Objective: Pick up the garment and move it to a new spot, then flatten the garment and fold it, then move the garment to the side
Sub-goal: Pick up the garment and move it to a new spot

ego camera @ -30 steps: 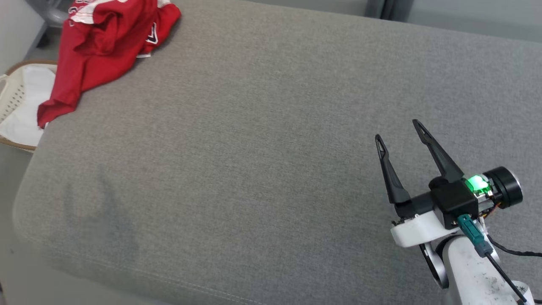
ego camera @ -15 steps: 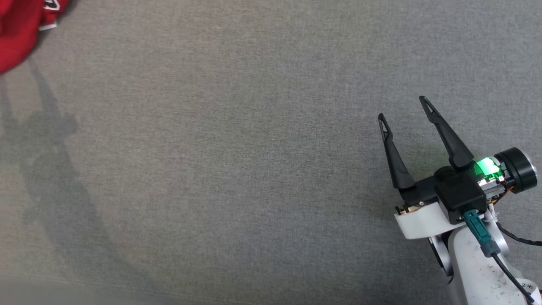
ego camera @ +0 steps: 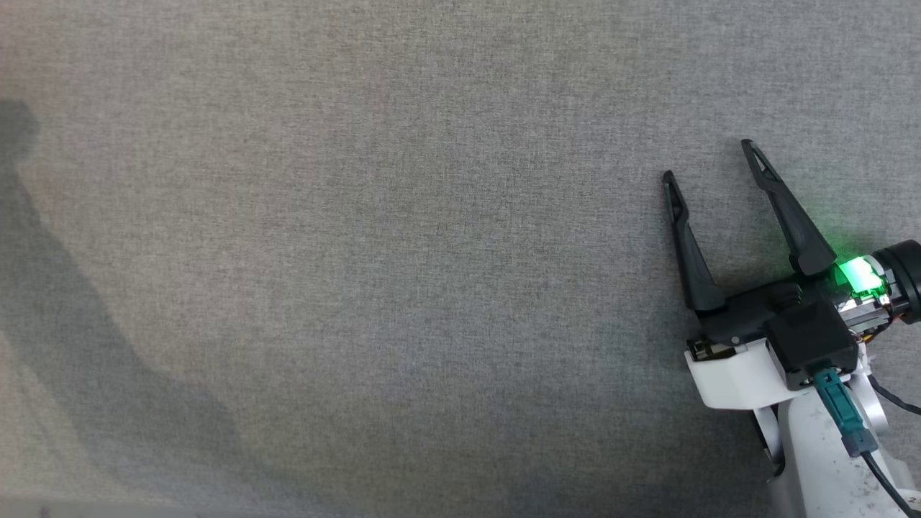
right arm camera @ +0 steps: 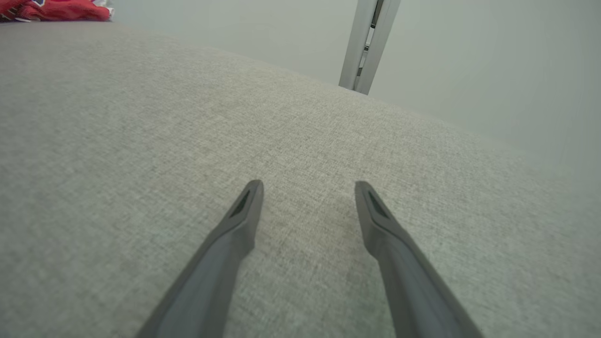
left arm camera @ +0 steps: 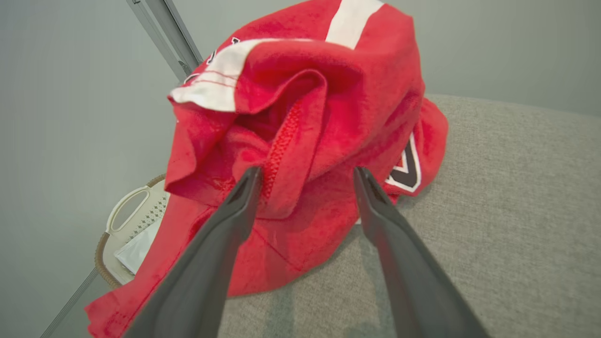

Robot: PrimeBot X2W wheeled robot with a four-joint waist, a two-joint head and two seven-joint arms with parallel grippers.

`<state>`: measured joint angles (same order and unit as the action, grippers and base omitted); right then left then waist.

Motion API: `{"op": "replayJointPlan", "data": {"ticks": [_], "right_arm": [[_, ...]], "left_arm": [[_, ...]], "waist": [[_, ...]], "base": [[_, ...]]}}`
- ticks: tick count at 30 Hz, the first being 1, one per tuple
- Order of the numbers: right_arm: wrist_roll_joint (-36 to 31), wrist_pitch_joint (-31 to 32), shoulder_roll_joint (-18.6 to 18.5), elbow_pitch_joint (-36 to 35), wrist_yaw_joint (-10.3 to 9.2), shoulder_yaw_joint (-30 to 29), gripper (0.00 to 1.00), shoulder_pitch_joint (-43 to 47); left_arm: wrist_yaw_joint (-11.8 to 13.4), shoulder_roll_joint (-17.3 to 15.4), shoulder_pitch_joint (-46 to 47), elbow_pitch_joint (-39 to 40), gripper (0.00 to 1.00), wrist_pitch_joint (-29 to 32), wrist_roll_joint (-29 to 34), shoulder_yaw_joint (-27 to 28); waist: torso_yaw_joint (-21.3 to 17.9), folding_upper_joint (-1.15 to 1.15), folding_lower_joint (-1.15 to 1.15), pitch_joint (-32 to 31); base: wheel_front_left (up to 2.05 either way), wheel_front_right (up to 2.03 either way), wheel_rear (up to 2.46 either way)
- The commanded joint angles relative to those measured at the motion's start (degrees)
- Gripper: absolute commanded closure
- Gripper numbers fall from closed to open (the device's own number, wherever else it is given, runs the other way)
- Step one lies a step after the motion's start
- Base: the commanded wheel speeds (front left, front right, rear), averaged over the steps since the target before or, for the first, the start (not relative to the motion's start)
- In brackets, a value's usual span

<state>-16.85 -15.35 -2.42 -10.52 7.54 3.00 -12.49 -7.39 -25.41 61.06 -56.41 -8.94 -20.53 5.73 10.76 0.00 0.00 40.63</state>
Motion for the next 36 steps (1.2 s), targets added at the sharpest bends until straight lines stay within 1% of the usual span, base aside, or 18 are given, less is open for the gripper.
{"op": "replayJointPlan", "data": {"ticks": [1,5,7,8,9,10,11,16,22,29,36], "right_arm": [[-0.7,0.4,-0.9,2.2,-0.10,-1.3,0.00,0.8],[-0.7,0.6,-1.1,2.2,-0.12,-2.1,0.00,1.1],[-0.6,0.7,-1.1,2.2,-0.12,-2.3,0.00,1.2],[-0.5,0.7,-1.2,2.3,-0.12,-2.3,0.00,1.2],[-0.3,0.7,-1.2,2.4,-0.14,-2.3,0.00,1.2],[-0.2,0.7,-1.2,2.5,-0.16,-2.3,0.00,1.1],[0.0,0.7,-1.2,2.7,-0.16,-2.3,0.00,1.0],[1.1,0.7,-1.2,3.4,-0.16,-1.9,0.00,0.3],[2.9,0.6,-1.0,4.6,-0.15,-0.7,0.00,-0.4],[6.3,0.3,-0.6,6.9,-0.10,1.5,0.00,-0.7],[10.2,0.2,-0.6,9.4,-0.10,2.7,0.00,-0.3]], "left_arm": [[0.0,-1.5,1.9,-1.1,0.00,-0.8,0.7,-0.1],[0.9,-3.2,4.5,-3.9,0.00,-2.3,1.5,-0.6],[0.8,-3.7,5.7,-5.0,0.00,-2.9,1.4,-0.8],[0.8,-3.9,6.1,-5.5,0.07,-2.9,1.4,-0.9],[0.6,-4.0,6.8,-6.0,0.55,-3.1,1.4,-1.1],[0.5,-4.0,7.2,-6.4,0.96,-3.3,1.3,-1.3],[0.5,-4.0,7.7,-6.6,1.00,-3.5,1.3,-1.6],[0.2,-4.9,9.0,-7.2,1.00,-4.8,1.0,-2.3],[0.0,-7.6,9.2,-6.5,1.00,-5.6,1.4,-3.6],[-0.1,-11.7,9.6,-3.4,1.00,-5.9,2.6,-6.1],[-0.1,-13.6,9.0,1.7,1.00,-4.1,2.3,-11.3]], "waist": [[-1.1,0.00,0.00,1.9],[-1.7,0.00,0.00,2.8],[-1.8,0.00,0.00,3.1],[-1.9,0.00,0.00,3.2],[-2.0,0.00,0.00,3.3],[-2.1,0.00,0.00,3.3],[-2.1,0.00,0.00,3.3],[-2.5,0.00,0.00,2.6],[-3.1,0.00,0.00,-0.7],[-4.8,0.00,0.00,-8.0],[-7.6,0.00,0.00,-15.9]], "base": [[0.00,0.00,0.00],[0.00,0.00,0.00],[0.00,0.00,0.00],[0.00,0.00,0.00],[0.00,0.00,0.00],[0.00,0.00,0.00],[0.00,0.00,0.00],[0.00,0.00,0.00],[0.00,0.00,0.00],[0.00,0.00,0.00],[0.00,0.00,0.00]]}}
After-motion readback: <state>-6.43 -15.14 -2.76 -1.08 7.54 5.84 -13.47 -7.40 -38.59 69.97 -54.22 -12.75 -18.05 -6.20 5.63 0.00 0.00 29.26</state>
